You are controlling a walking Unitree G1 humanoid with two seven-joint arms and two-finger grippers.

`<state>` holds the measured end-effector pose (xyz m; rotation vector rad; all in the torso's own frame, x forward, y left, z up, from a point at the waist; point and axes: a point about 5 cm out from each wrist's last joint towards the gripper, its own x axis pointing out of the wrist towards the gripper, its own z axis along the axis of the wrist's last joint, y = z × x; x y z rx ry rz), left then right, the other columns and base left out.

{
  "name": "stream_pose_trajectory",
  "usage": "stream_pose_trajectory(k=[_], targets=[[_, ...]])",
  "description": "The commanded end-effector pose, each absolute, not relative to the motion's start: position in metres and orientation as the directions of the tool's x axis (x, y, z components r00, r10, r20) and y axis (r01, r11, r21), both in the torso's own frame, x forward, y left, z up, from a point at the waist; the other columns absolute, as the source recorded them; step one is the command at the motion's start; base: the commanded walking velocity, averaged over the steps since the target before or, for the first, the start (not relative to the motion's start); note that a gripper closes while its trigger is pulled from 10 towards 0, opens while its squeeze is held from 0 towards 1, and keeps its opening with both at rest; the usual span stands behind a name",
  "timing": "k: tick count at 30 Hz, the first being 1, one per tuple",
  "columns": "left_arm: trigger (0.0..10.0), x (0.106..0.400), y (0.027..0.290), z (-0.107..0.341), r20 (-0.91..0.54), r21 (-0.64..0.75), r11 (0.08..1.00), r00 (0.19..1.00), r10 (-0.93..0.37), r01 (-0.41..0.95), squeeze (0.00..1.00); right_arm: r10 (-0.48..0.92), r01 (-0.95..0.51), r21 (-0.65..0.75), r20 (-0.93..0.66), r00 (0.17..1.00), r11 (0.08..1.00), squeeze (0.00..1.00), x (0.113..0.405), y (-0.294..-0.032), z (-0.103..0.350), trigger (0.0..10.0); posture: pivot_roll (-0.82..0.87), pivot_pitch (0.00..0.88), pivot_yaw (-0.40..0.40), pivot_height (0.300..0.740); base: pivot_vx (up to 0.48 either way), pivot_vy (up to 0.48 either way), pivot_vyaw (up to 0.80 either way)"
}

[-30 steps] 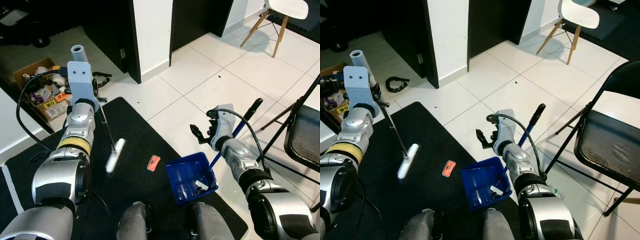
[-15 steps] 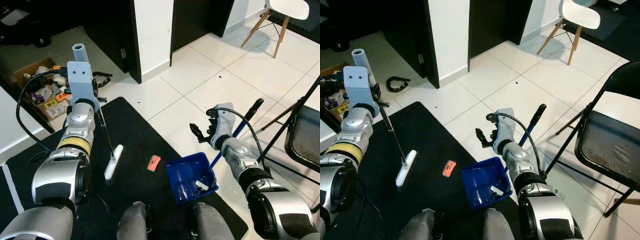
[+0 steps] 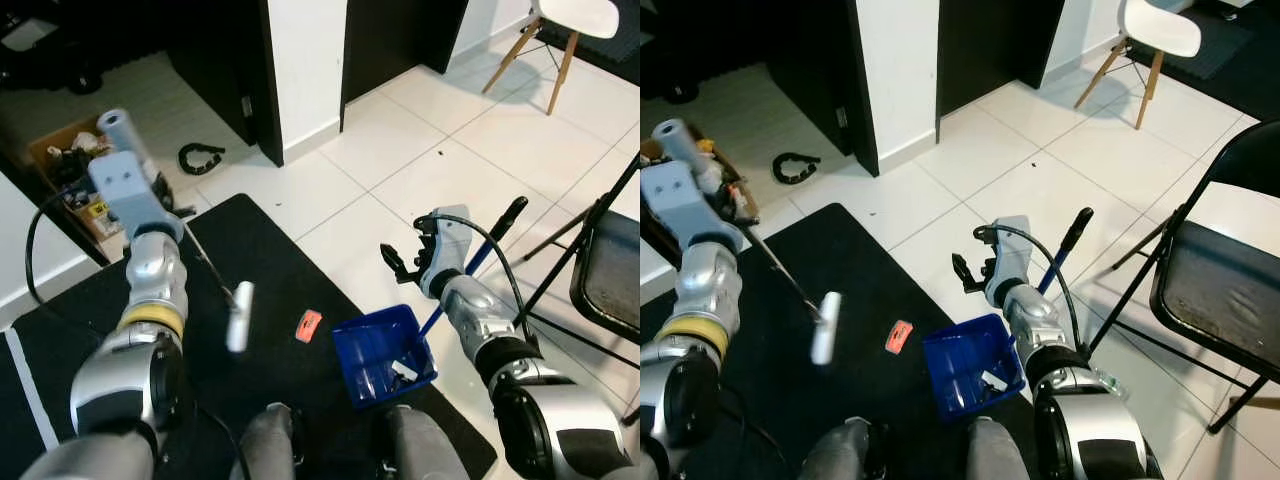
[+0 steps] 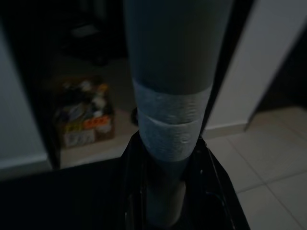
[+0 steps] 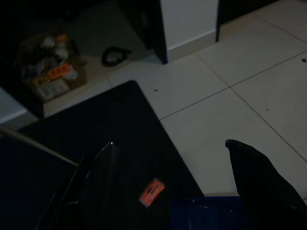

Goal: Sweep floor

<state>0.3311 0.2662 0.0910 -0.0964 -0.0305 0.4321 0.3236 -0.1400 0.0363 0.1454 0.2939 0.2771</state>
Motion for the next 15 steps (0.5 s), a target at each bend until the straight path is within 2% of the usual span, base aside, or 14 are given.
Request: stream_pose_trajectory(k=[1,8,11,15], targets=[[10.0,0.328,0.261,0.094,0.08,-0.076,0.906,0.903,0.421,-0.416,0.0,0.26,-0.219,0.186,-0.24,0.935,0.958,0.0,0.322,-0.142,0.036,10.0,0.01,0.092,-0.025,0.74,0.0,0.0,0.0],[10.0,0.322,0.257,0.09,0.124,-0.076,0.923,0.915,0.383,-0.376,0.0,0.253,-0.216,0.184,-0.212,0.944,0.959,0.0,0.32,-0.139,0.036,10.0,0.01,0.101,-0.034,0.74,0.0,0.0,0.0],[10.0,0.316,0.244,0.082,0.144,-0.051,0.974,0.964,0.225,-0.22,0.0,0.252,-0.221,0.16,-0.21,0.945,0.962,0.0,0.317,-0.14,0.034,10.0,0.02,0.093,-0.042,0.74,0.0,0.0,0.0],[10.0,0.314,0.239,0.079,0.148,-0.028,0.985,0.974,0.174,-0.172,0.0,0.238,-0.21,0.149,-0.204,0.95,0.966,0.0,0.316,-0.143,0.033,10.0,0.02,0.092,-0.042,0.74,0.0,0.0,0.0]])
